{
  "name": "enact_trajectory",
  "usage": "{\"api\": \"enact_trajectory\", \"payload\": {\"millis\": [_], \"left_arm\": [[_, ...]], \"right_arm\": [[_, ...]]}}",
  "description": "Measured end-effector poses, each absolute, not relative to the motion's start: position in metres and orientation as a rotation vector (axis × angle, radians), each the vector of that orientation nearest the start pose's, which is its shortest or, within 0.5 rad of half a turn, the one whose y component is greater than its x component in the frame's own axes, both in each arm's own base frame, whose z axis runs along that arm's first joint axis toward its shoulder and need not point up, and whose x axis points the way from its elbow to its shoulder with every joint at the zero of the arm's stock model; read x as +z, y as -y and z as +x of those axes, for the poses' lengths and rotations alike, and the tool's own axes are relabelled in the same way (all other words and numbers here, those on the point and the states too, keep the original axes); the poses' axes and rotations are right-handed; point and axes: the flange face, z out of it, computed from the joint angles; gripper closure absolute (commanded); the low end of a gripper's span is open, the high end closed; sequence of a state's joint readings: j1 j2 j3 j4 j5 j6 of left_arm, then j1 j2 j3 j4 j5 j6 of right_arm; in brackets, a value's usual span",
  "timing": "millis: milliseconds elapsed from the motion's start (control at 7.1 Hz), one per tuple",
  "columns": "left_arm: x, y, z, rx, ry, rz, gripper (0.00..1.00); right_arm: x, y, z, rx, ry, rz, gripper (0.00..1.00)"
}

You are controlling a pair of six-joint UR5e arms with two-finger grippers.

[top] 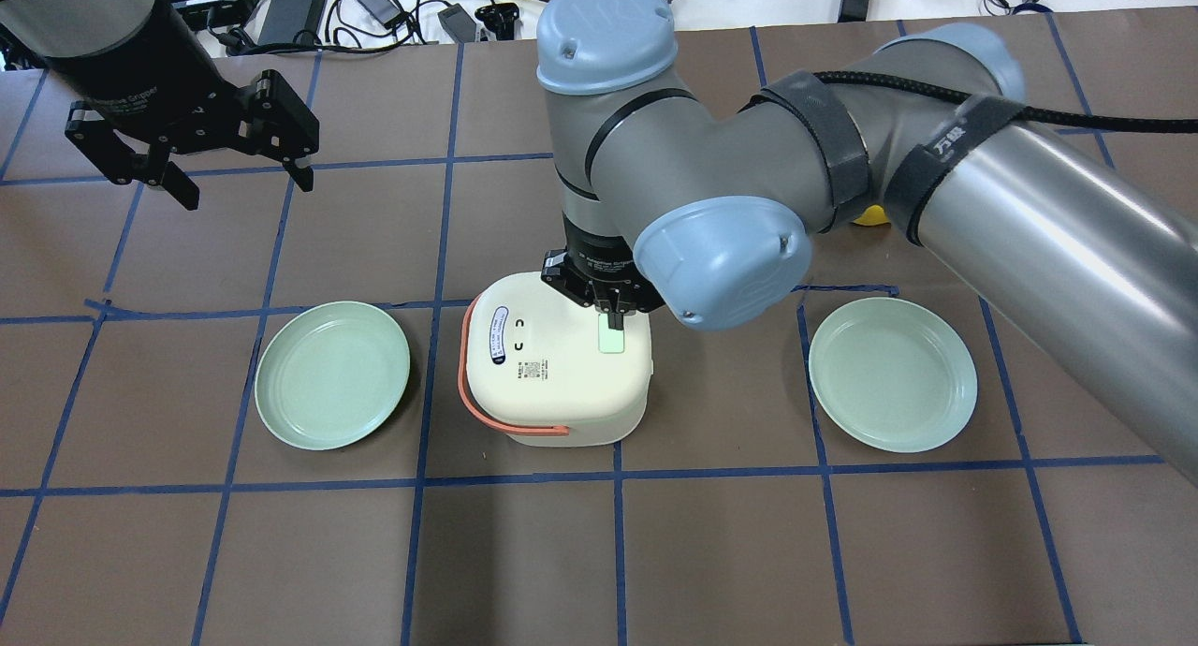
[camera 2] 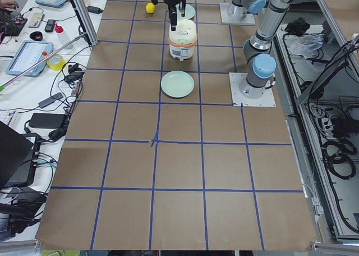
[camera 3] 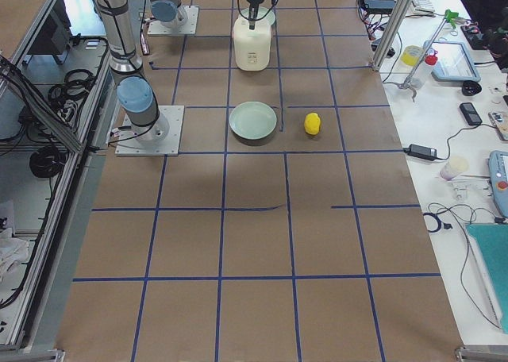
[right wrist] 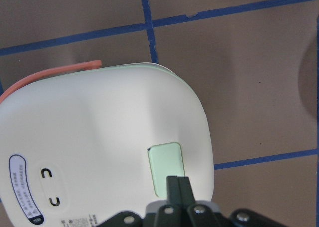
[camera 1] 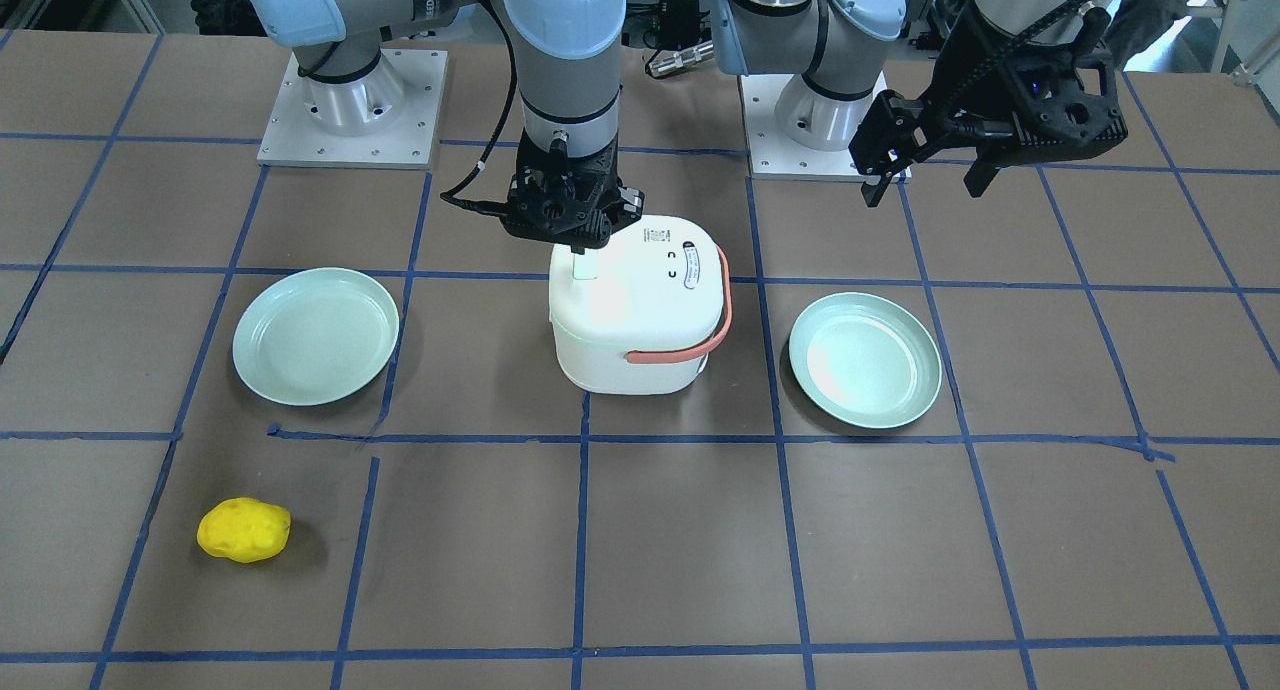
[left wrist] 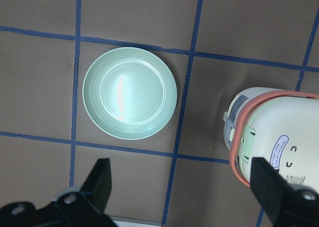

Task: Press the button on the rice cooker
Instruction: 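Press down on the green button with the closed right gripper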

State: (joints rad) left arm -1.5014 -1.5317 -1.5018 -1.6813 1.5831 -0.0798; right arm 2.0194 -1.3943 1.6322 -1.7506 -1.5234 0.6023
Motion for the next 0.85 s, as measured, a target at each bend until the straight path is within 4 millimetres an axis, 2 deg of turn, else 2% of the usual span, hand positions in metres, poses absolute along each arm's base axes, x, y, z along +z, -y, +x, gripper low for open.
{"api": "enact_trajectory", "payload": {"millis": [282, 845], "left_arm": [[0.5297, 0.4808, -0.0990, 0.003, -3.121, -0.233, 0.00], [0.5294, 0.4810, -0.0991, 0.005, -3.121, -0.233, 0.00]], "right_arm": [[0.3744, 0.4333, 0.3625, 0.096, -3.115, 0.234, 1.00], [0.3715, 0.4343, 0.3636, 0.083, -3.108, 0.226, 1.00]]}}
